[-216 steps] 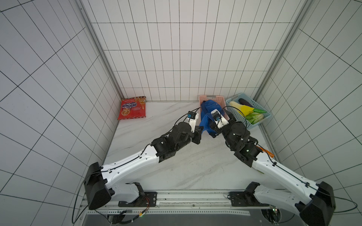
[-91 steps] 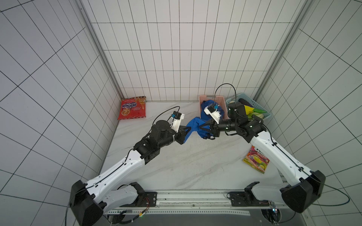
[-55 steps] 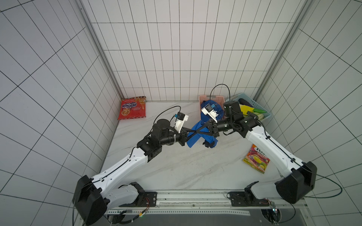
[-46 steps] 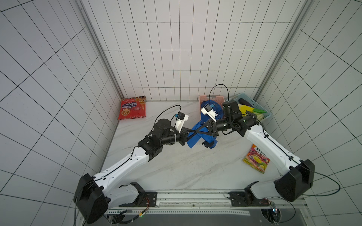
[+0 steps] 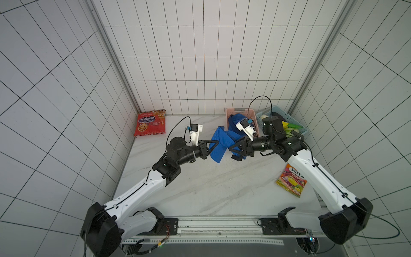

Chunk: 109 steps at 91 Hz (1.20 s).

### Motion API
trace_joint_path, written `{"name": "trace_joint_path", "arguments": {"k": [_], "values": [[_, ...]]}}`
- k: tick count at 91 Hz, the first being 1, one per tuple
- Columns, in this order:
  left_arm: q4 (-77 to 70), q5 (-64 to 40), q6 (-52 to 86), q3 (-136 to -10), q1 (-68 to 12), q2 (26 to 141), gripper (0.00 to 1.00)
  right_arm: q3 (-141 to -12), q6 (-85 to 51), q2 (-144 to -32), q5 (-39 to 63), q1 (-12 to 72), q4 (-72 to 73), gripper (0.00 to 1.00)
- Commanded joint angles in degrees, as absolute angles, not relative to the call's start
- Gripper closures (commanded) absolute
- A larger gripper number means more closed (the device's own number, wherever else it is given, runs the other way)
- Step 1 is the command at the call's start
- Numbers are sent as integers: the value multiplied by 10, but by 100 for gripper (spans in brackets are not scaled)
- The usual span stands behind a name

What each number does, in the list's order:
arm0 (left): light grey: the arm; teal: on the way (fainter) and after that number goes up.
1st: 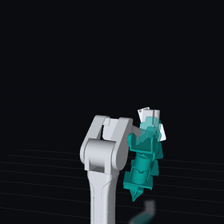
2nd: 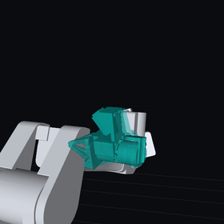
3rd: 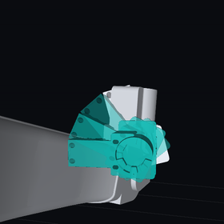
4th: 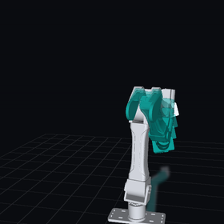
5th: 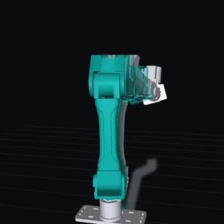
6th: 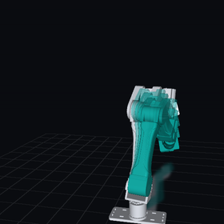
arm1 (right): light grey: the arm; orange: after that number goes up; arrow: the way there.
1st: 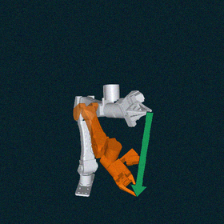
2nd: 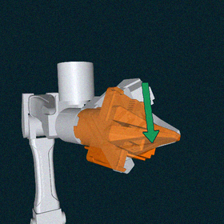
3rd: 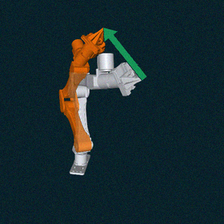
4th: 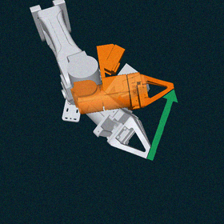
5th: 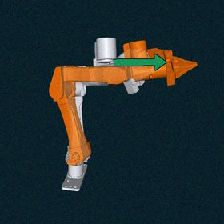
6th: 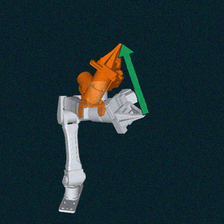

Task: Turn the baseball cap inside out
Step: Turn over the baseball cap.

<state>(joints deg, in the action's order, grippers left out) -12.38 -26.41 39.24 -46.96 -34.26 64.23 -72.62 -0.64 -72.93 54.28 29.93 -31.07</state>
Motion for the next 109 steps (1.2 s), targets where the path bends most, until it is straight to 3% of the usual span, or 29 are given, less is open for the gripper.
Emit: {"name": "trace_joint_path", "arguments": {"k": [1, 12, 40, 52, 66, 74, 88, 109], "values": [[-164, -276, 414, -467, -338, 631, 100, -713, -18, -727, 538, 293, -285, 67], [-173, -291, 422, -467, -338, 636, 100, -714, -46, -742, 580, 292, -267, 67], [-190, -334, 447, -472, -338, 667, 100, -718, -42, -744, 568, 298, -260, 62], [-193, -319, 451, -471, -337, 676, 100, -729, -47, -758, 581, 317, -255, 74], [-134, -242, 457, -464, -325, 690, 100, -739, -78, -763, 627, 325, -230, 98], [-141, -242, 481, -452, -307, 713, 100, -735, -99, -757, 648, 325, -211, 100], [-143, -255, 503, -450, -285, 753, 67, -726, -121, -750, 638, 319, -199, 100], [-115, -256, 492, -425, -269, 734, 40, -705, -158, -754, 604, 291, -173, 100]]}}
